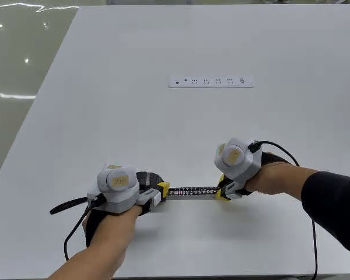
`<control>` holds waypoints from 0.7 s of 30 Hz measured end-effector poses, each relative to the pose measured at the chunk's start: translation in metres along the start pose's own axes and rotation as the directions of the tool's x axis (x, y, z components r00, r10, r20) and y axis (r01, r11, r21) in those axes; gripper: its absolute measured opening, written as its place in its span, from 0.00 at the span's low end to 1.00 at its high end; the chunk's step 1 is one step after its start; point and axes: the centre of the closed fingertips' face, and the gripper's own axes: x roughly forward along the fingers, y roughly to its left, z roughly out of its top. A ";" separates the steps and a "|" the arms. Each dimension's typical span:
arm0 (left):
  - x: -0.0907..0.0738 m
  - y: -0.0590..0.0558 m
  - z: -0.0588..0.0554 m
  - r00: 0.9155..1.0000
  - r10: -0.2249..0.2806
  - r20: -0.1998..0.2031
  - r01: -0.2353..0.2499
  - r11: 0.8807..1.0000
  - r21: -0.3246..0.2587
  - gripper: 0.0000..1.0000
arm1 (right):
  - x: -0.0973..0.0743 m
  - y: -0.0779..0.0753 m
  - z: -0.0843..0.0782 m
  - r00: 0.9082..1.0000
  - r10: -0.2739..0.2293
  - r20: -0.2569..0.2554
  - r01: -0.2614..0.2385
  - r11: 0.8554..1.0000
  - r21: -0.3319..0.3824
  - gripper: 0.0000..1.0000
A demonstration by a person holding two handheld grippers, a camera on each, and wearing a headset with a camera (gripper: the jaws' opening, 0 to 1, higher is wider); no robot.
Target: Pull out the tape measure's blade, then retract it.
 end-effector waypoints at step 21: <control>0.000 0.001 0.000 1.000 -0.002 -0.001 0.002 1.000 -0.005 0.58 | 0.003 0.001 0.005 1.000 0.000 0.003 0.000 1.000 -0.001 0.11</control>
